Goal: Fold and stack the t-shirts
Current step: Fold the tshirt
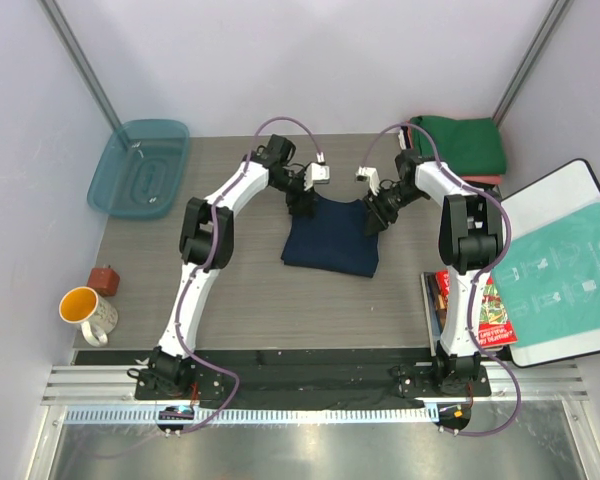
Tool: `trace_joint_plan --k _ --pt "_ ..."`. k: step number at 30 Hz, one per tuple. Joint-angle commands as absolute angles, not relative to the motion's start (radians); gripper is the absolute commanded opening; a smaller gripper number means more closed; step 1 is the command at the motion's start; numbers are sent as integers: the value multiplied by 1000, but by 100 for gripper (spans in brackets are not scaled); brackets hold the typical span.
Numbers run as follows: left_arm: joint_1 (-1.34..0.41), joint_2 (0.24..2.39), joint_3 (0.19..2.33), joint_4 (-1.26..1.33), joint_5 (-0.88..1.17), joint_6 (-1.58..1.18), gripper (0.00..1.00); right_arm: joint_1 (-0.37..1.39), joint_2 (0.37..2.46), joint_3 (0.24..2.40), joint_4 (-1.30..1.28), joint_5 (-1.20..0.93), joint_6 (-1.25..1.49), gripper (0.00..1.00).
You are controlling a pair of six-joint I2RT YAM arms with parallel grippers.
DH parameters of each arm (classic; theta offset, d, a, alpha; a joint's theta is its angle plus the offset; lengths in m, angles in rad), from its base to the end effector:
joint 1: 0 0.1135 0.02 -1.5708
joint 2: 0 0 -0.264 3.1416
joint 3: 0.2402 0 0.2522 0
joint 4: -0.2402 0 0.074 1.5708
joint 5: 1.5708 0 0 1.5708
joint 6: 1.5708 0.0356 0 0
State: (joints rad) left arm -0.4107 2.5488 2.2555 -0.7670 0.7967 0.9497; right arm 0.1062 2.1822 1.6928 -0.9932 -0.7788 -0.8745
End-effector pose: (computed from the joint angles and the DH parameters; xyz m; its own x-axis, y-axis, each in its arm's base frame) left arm 0.4841 -0.2386 0.1613 0.0220 0.6105 -0.7917 0.9994 0.0085 0.0343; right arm 0.4197 0.0699 0.1685 -0.5302 -0.6057 -0.5933 -0.8478 0.3687 0.3812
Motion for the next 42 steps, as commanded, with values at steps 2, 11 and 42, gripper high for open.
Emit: trace_joint_plan --k 2,11,42 --pt "-371 2445 2261 -759 868 867 72 126 2180 1721 -968 -784 -861 36" --pt "-321 2430 2276 -724 946 539 46 135 2178 1724 -968 -784 -865 34" --pt "-362 2609 2347 -742 827 256 45 175 2187 1752 -997 -758 -916 32"
